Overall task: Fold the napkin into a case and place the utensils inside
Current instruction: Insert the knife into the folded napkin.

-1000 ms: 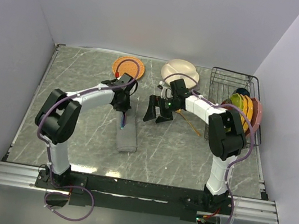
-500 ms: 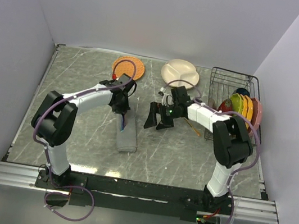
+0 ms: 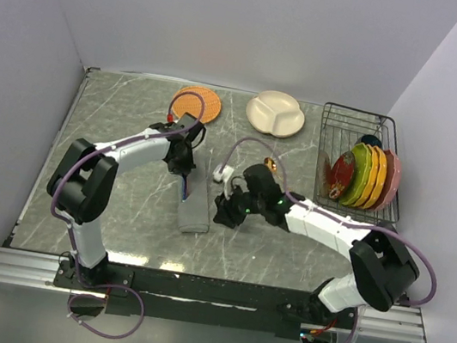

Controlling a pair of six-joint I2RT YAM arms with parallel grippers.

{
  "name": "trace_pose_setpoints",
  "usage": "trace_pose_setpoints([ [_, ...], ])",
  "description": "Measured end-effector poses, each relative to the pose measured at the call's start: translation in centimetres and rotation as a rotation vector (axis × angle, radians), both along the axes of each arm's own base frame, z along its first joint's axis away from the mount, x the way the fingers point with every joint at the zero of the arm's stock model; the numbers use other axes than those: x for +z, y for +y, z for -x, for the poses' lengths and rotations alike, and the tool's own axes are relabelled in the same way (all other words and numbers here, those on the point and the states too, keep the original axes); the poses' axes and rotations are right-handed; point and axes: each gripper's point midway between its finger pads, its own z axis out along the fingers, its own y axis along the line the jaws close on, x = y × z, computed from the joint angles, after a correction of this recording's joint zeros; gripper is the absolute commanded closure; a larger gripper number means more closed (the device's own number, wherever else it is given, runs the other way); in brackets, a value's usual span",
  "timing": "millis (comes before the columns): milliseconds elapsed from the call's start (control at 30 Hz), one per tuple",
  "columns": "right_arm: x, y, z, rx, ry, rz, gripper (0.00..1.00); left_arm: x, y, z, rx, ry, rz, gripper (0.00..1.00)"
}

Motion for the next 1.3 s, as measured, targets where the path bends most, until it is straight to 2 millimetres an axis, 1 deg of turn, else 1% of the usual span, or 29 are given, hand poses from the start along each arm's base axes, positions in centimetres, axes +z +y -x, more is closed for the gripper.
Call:
trace_pose_setpoints([
  [33,-0.2,0.3,0.4,0.04,-0.041,0.008,0.67,0.0,0.1,-0.1,0.006,0.0,0.002,0.99],
  [133,-1.1,1.4,2.1,0.162,-0.15,0.029,0.71,0.0,0.1,-0.1,0.017,0.001,0.007,0.99],
  [267,-1.7,3.2,4.6,0.336,-0.326,0.039,0.72,0.0,0.0,-0.2,0.025,0.001,0.014,0.99],
  [367,-2.2,4.5,5.7,0.429,-0.444,0.043,0.72,0.0,0.0,-0.2,0.027,0.0,0.015,0.99],
  [433,-2.7,5.3,6.1,0.479,-0.508,0.052,0.73,0.0,0.0,-0.2,0.028,0.0,0.016,0.99],
  [533,-3.9,6.0,5.9,0.519,-0.573,0.082,0.73,0.0,0.0,-0.2,0.033,0.003,0.017,0.99],
  [700,-6.6,5.9,5.2,0.561,-0.628,0.162,0.75,-0.7,-0.1,-0.1,0.042,0.02,0.018,0.99],
  [867,-6.7,6.6,4.5,0.579,-0.708,0.176,0.75,-0.9,-0.3,0.1,0.043,0.029,0.033,0.99],
  [1067,-6.7,7.1,3.7,0.572,-0.765,0.199,0.76,-1.7,-0.3,1.1,0.051,0.06,0.043,0.99],
  [1300,-6.7,7.3,3.0,0.553,-0.789,0.217,0.76,-1.4,-0.8,1.9,0.038,0.067,0.058,0.99],
])
